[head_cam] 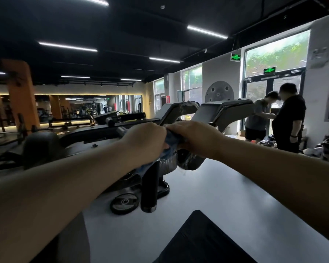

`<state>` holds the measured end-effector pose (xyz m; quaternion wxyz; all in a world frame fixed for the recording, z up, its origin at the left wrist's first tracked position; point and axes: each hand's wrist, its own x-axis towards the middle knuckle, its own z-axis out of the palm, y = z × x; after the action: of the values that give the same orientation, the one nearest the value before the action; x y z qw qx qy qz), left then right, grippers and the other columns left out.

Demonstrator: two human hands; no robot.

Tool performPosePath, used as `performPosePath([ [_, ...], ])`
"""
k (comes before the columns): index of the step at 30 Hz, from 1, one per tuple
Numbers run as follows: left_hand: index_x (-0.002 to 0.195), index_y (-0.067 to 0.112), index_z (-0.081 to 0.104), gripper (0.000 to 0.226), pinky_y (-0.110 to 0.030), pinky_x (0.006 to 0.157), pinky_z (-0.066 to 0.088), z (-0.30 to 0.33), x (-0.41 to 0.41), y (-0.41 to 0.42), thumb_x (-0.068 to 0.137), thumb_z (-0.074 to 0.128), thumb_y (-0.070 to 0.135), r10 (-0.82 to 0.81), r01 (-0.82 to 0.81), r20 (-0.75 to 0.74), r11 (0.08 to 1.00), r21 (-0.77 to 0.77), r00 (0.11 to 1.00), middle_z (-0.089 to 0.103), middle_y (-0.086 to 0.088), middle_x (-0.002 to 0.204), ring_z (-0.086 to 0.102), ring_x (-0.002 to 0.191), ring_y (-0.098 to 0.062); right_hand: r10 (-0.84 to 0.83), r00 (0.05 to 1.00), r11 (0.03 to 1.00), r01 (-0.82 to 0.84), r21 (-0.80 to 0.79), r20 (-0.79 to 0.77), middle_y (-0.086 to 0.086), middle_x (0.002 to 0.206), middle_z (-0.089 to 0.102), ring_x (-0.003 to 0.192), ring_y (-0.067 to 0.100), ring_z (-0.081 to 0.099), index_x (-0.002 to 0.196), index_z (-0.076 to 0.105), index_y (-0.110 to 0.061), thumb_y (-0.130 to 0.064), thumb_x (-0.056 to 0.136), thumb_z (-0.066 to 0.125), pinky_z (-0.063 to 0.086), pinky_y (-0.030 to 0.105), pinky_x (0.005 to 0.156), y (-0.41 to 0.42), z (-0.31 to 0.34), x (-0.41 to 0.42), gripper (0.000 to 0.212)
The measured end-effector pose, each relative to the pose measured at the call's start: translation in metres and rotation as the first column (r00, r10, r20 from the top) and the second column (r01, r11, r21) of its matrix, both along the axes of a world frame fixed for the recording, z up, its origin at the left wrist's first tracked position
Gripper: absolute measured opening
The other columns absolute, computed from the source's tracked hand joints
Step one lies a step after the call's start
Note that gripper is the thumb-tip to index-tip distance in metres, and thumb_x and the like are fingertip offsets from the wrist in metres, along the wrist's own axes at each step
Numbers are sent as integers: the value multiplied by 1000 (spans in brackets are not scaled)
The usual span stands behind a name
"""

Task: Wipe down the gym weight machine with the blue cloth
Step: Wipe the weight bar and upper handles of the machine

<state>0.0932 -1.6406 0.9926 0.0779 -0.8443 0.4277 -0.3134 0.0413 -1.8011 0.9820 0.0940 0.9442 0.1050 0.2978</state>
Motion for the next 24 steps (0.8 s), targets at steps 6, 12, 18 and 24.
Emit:
performPosePath([
  [6,119,12,51,33,-29,70,39,-1,-6,-6,96,45,35,23,-24,-29,998,-50,999,60,-4,112,59,99,-22,48,999,998,-48,36,-7,-4,138,51,126,11,46,142,42,-19,-22,86,67,23,9,87,-9,4,1,61],
  [12,119,13,51,33,-39,87,47,-6,-13,-5,96,43,35,34,-36,-20,991,-131,999,61,-3,108,59,97,-21,175,983,983,-171,60,-58,-6,120,64,110,12,58,130,55,-20,-33,79,73,46,29,93,-17,10,7,56],
  [18,108,17,58,20,-28,77,44,-12,-15,-22,97,44,28,126,-124,0,976,-177,992,62,3,104,54,85,-12,297,951,952,-301,-46,-81,-1,120,63,109,14,59,133,53,-19,-34,82,70,47,36,92,-32,17,8,56],
  [24,127,19,50,34,-33,97,42,-15,-26,-45,97,42,31,241,-245,-42,952,-185,970,57,3,123,54,111,-13,427,902,893,-432,-129,-65,-4,111,65,101,11,59,124,59,-21,-33,84,67,47,35,88,-62,23,14,43],
])
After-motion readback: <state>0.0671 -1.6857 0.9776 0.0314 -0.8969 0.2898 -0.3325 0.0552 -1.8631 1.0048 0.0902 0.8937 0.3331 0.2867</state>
